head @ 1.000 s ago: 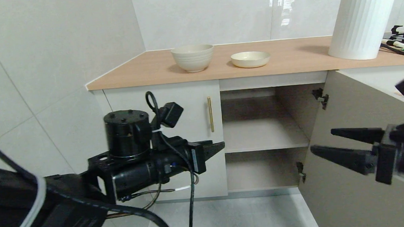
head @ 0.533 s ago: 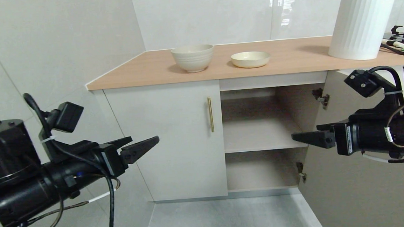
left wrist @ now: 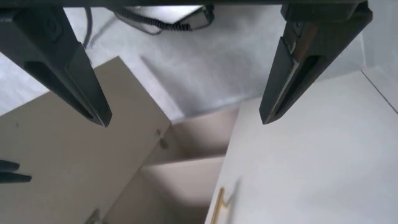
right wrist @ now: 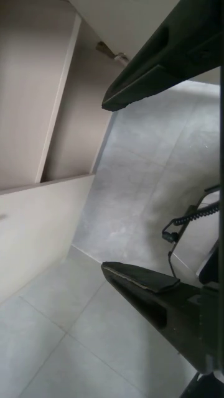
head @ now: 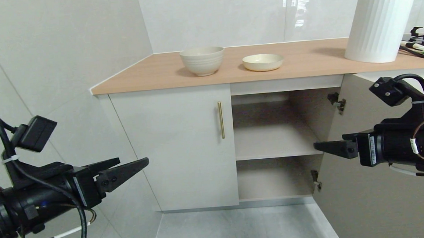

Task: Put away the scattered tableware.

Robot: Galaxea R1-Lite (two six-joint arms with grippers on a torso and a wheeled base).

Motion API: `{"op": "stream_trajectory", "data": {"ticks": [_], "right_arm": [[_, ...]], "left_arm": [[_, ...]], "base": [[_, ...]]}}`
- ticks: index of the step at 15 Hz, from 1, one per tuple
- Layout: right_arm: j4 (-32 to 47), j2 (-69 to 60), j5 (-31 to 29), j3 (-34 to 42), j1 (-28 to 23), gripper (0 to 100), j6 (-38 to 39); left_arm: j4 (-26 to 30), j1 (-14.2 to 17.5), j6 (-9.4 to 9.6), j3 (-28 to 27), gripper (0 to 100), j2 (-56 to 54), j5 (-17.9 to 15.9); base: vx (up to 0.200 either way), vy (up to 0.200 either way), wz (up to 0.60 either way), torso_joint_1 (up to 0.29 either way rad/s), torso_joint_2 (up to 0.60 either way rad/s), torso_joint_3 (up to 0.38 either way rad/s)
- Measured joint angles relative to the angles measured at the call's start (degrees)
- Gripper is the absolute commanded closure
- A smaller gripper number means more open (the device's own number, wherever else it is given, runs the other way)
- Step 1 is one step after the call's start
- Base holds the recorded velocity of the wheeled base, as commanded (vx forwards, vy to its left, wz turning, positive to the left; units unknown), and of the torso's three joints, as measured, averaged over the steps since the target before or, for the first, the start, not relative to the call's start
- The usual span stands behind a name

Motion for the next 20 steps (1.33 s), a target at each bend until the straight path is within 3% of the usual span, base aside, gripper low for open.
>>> {"op": "stream_trajectory", "data": {"ticks": [3,5,13,20], "right_arm": [[0.0,-0.5,0.0,0.3,0.1,0,0.0],[0.0,-0.8,0.0,0.3,0.1,0,0.0],[0.0,-1.4,0.0,0.3,0.1,0,0.0],[-2.9,-2.1,0.3,2.1,0.1,0,-0.5]], "left_arm": [[0.2,0.2,0.57,-0.4,0,-1.2,0.0],[0.4,0.2,1.52,-0.5,0,-1.7,-0.1],[0.5,0.2,1.48,-0.4,0,-1.2,-0.1],[0.4,0.2,1.43,-0.4,0,-1.0,0.0]], "base": [[0.0,0.0,0.0,0.0,0.0,0.0],[0.2,0.0,0.0,0.0,0.0,0.0],[0.2,0.0,0.0,0.003,0.0,0.002],[0.0,0.0,0.0,0.0,0.0,0.0]]}}
